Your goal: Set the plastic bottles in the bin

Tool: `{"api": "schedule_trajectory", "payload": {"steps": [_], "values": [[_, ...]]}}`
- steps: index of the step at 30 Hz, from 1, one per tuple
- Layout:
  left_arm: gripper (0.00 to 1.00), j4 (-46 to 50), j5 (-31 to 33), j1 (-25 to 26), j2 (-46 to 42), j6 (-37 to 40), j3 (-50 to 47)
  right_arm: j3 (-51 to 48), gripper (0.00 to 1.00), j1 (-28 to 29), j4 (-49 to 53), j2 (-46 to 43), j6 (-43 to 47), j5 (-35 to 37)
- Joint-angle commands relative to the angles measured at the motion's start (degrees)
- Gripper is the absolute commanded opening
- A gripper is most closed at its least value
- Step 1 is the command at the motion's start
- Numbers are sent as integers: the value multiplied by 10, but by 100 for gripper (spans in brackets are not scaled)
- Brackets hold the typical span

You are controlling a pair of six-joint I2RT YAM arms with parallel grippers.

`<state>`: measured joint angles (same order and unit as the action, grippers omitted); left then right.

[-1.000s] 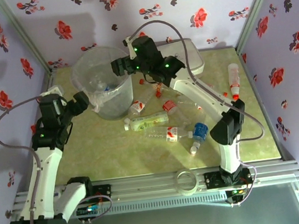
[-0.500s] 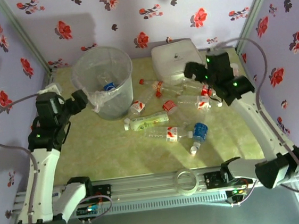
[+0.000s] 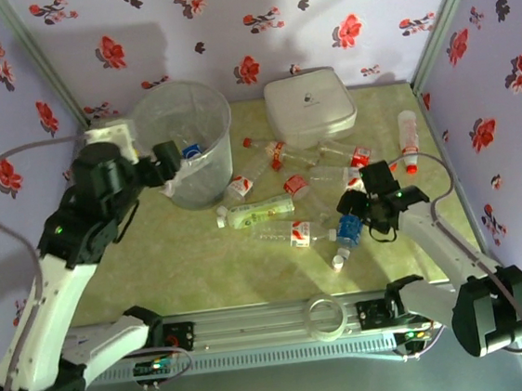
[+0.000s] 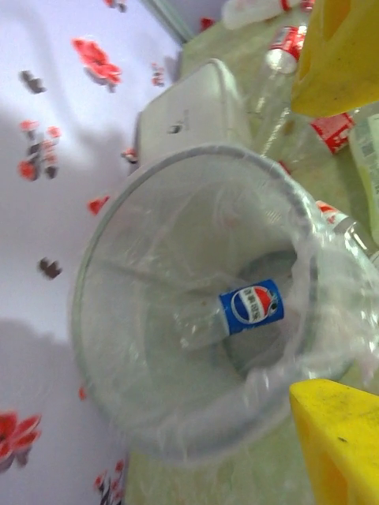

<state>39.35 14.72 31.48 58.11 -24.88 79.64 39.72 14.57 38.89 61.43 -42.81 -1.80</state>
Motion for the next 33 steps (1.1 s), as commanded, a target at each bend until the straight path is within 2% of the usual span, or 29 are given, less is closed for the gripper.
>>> {"api": "schedule_trajectory", "payload": {"steps": [1,5,10,18,21,27,33], "values": [[87,-28,33,55,52,18,14,-21,86,3,-13,-23,-29,-21],[88,-76,31,110,116,22,27,-40,88,3,-21,-25,-31,-27],[89,-97,10,118,147,13,26,-61,89,3,-59,1,-30,-35],[89,-105,7,120,130,16,-4,-63,83,-3,-100,66,-10,-33],[89,-109,7,120,134,15,-5,-58,78,-9,-94,79,7,-24],[89,-120,-2,120,155,11,6,-20,68,-10,-17,35,43,37],[89,-141,-15,120,168,13,14,36,63,-12,69,-22,80,94]]}}
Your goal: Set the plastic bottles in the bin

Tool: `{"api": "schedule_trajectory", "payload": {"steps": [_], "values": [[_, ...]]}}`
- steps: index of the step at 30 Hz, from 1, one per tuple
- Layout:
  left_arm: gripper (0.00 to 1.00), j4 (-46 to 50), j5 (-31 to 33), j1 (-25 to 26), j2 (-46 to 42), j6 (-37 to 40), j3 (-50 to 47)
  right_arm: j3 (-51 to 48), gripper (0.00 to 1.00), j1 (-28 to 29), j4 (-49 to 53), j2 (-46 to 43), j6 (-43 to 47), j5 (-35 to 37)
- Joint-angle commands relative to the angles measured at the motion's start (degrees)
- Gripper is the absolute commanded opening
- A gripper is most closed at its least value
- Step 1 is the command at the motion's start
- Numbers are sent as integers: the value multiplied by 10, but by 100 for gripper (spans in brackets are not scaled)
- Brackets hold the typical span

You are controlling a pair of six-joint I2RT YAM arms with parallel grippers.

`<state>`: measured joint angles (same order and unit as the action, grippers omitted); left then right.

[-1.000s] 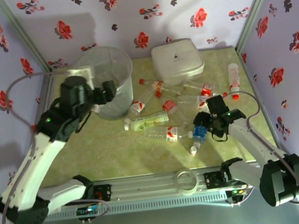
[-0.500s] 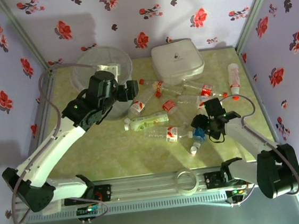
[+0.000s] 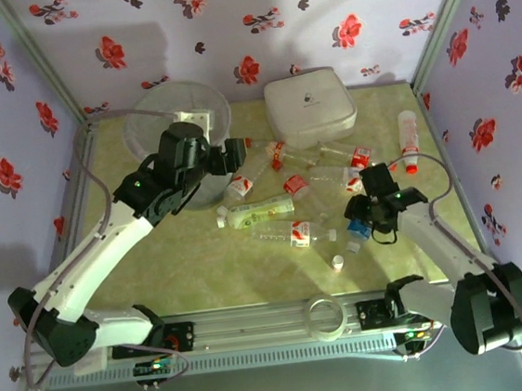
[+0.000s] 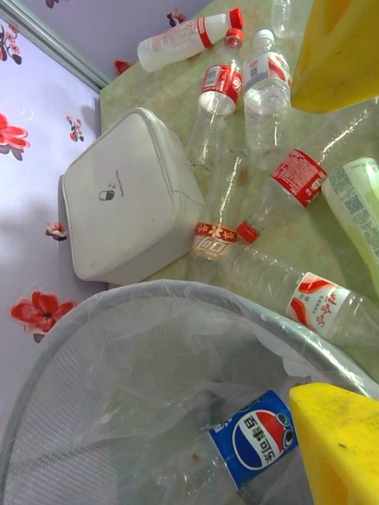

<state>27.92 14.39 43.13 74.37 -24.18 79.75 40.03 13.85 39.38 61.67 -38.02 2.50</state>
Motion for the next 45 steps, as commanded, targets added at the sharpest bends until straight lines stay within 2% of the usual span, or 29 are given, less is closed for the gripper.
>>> {"api": "schedule_trajectory", "payload": {"steps": [1,4,7,10,12,14,19,24,32,37,45], "values": [[89,-29,-16,4,8,3,14,44,63,-4,77,-32,41,57],[89,-42,-40,4,13,-7,21,79,61,-3,79,-62,87,29],[89,-68,-80,3,16,-15,23,108,56,-3,42,-83,108,-38],[90,-89,-124,4,16,-6,17,140,56,3,-7,-80,119,-123],[91,-102,-155,4,12,-7,10,155,56,26,-48,-73,130,-169],[92,-119,-187,4,4,-21,-3,166,56,73,-88,-63,156,-197],[92,-149,-225,4,-2,-55,-19,170,56,150,-183,-25,178,-287],[96,-153,-263,4,24,-82,-16,170,56,193,-227,-9,206,-291],[93,-222,-332,9,71,-127,-25,160,57,206,-339,-3,158,-335],[86,-236,-356,15,93,-128,-20,169,57,207,-354,18,146,-346],[66,-240,-349,13,91,-120,-17,167,57,213,-367,33,141,-351]]}}
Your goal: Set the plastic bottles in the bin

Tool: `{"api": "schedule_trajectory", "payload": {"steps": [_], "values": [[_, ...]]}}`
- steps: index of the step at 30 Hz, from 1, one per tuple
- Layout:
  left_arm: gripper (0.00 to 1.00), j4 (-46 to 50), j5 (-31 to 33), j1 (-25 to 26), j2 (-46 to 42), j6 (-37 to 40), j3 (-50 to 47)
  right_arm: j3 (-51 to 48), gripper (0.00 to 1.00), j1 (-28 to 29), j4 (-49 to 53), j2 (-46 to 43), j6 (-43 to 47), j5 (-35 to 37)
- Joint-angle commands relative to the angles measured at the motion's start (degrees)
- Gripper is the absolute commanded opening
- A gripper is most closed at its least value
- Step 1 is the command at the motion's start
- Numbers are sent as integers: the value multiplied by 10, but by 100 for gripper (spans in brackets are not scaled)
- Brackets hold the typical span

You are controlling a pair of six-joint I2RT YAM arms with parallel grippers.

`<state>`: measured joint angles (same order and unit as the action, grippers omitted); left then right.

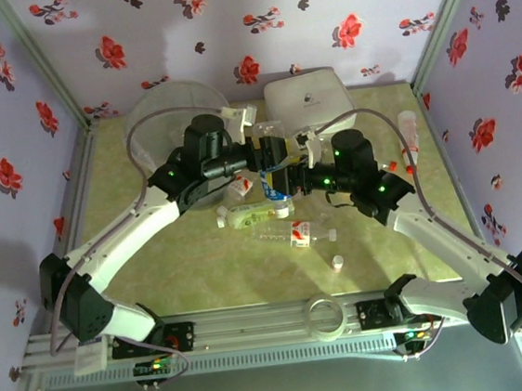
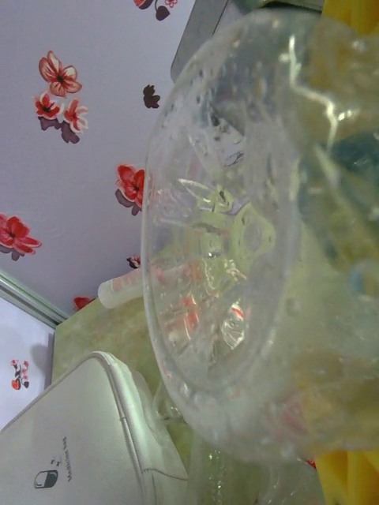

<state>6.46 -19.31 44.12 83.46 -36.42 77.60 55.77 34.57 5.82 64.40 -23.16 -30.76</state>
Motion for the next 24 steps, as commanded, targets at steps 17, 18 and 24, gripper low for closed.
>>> {"api": "schedule_trajectory", "payload": {"steps": [17,18,24], "values": [[55,2,36,-64,-12,41,68,-27,99,-97,-25,-119,-90,41],[55,4,44,-75,-16,47,75,-28,99,-107,0,-130,-89,54],[54,-4,171,-152,-69,79,94,-60,99,-127,102,-201,-68,113]]}}
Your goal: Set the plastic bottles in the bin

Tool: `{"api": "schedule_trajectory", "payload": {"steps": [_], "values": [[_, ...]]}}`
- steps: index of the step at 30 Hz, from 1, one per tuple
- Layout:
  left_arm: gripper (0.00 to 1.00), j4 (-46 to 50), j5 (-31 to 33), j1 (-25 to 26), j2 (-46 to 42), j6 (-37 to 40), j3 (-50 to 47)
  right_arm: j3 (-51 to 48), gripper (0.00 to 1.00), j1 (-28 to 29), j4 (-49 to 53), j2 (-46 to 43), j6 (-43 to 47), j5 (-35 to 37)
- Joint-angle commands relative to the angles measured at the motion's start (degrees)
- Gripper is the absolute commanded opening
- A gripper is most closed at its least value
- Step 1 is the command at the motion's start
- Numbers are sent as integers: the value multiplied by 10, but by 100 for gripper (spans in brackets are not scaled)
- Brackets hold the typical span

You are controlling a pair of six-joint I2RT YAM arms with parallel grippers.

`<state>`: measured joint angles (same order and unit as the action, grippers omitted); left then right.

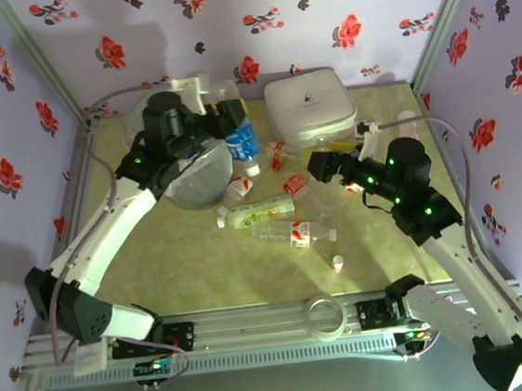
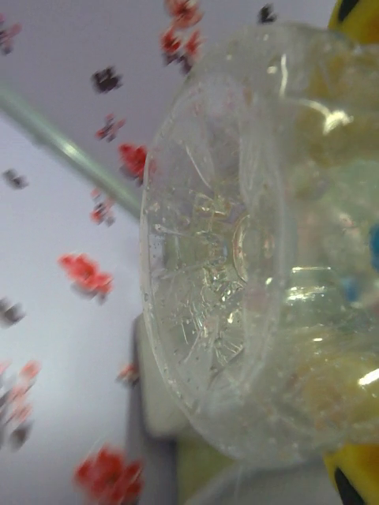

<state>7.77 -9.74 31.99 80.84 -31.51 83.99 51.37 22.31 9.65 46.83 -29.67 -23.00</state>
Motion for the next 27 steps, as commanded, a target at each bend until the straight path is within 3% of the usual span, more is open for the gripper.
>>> {"api": "schedule_trajectory", "payload": {"steps": [1,9,15,27], "values": [[54,-21,87,-44,-49,35,32,-22,99,-3,74,-32,-2,43],[53,21,188,-107,-21,93,74,-64,98,-5,55,-42,-43,72],[51,11,269,-118,-12,122,46,-46,97,-9,107,-29,-44,109],[45,-7,263,-121,91,133,33,-66,96,-36,116,-47,-65,115]]}}
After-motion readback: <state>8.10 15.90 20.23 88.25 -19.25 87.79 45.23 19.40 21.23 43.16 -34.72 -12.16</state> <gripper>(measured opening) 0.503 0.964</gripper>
